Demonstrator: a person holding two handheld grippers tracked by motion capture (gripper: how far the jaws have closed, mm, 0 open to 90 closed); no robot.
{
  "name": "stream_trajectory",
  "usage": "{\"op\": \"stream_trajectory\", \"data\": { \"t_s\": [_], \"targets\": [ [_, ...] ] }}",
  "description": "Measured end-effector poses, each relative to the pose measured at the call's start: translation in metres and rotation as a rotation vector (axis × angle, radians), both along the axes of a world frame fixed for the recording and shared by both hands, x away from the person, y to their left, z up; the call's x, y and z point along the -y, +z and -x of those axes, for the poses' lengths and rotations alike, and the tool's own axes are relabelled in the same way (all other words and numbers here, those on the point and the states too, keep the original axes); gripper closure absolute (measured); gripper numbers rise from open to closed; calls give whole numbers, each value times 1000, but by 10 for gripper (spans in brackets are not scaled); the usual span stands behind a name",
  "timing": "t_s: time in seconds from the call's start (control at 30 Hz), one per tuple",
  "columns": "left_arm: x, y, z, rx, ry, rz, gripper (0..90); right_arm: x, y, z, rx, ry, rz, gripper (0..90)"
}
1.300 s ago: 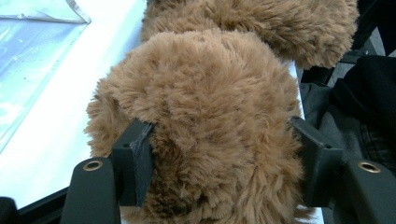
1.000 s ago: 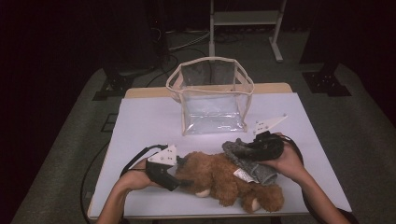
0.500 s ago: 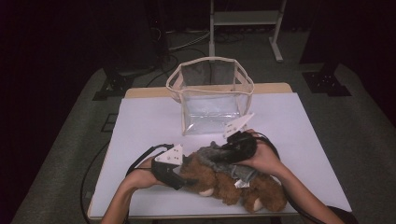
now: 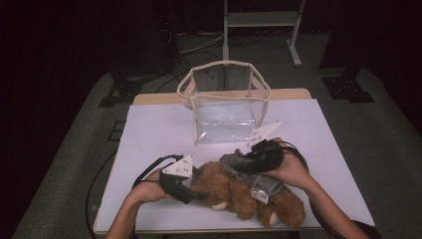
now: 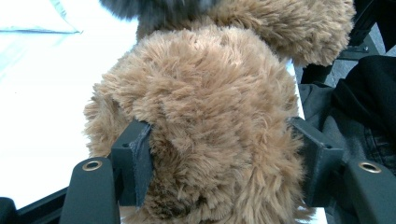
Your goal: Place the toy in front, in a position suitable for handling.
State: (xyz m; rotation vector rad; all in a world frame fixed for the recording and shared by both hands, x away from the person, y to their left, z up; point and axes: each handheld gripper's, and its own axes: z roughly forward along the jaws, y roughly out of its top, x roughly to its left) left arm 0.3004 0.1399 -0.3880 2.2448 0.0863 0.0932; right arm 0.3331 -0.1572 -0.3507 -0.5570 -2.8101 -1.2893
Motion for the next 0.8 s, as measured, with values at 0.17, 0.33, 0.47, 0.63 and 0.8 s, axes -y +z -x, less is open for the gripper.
{"op": "stream_trajectory", "data": {
  "t_s": [0.17,0.33,0.47,0.63,0.8],
  "targets": [
    [-1,7,-3,-16,15,14,275,35,-11,10,-13,-75,-72,735],
    [8,13,-4,-33,17,8,149,29,-18,27,5,-65,-98,746],
    [21,11,-6,-30,10,-13,69,26,-19,36,26,-53,-102,747],
    [36,4,-14,-60,12,-35,17,30,-21,33,15,-55,-118,746],
    [51,-1,-22,-97,-4,-87,0,30,-23,30,5,-57,-123,745]
  ]
}}
